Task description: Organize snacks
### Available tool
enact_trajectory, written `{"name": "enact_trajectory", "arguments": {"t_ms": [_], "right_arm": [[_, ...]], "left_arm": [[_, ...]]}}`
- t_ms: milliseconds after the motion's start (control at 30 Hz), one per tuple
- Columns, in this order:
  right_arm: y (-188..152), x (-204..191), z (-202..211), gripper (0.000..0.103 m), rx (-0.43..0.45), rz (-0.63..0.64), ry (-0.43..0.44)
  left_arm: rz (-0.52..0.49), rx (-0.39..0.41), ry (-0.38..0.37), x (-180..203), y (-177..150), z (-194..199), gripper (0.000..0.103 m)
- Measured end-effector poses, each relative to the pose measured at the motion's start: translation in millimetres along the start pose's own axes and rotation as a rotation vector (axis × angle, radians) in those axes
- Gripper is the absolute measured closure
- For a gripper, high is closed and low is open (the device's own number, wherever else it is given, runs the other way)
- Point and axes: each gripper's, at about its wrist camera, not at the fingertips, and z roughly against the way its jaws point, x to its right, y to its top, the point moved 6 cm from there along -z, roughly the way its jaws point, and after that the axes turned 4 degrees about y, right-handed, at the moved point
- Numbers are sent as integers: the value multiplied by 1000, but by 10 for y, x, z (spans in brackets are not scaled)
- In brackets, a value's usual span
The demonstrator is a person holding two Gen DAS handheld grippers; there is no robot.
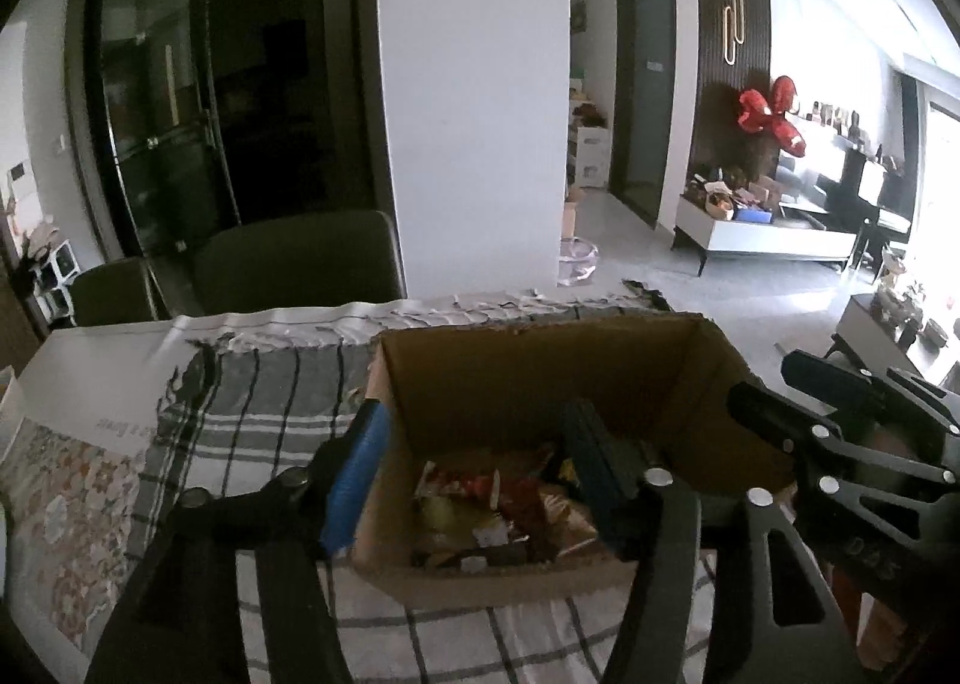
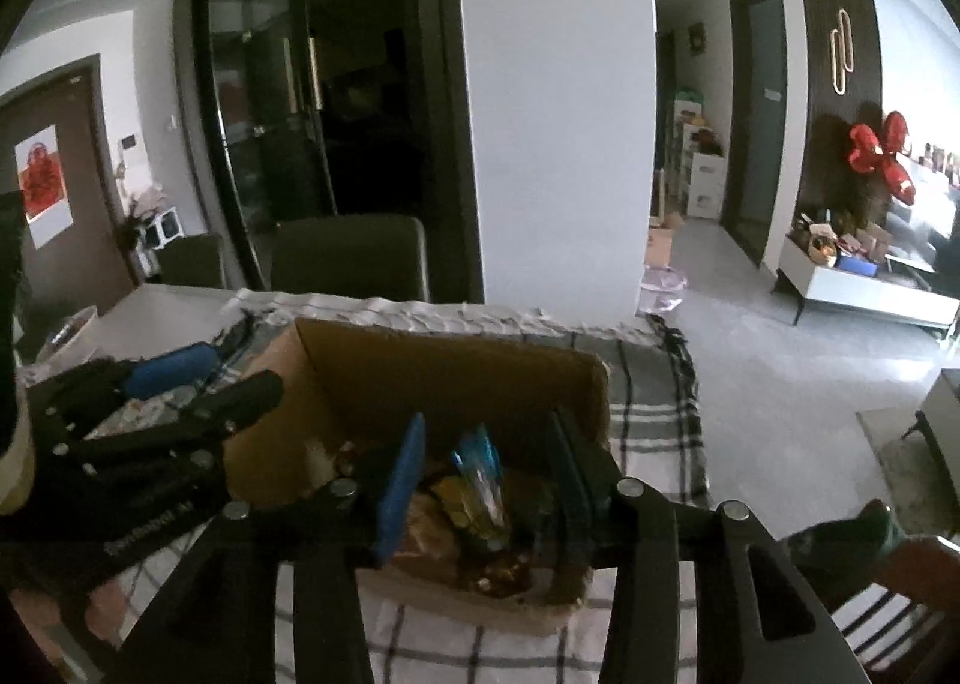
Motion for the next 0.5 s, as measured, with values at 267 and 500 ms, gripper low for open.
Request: {"name": "enact_trajectory", "arguments": {"t_ms": [267,500], "right_arm": [[-146,-61,461,44,42,-22,-13],[-353,-145,1002,31,91,-43,-75]], "left_arm": [[5,83,86,-110,-176,607,19],[10,132,105,-143,-441,1197,10]]}}
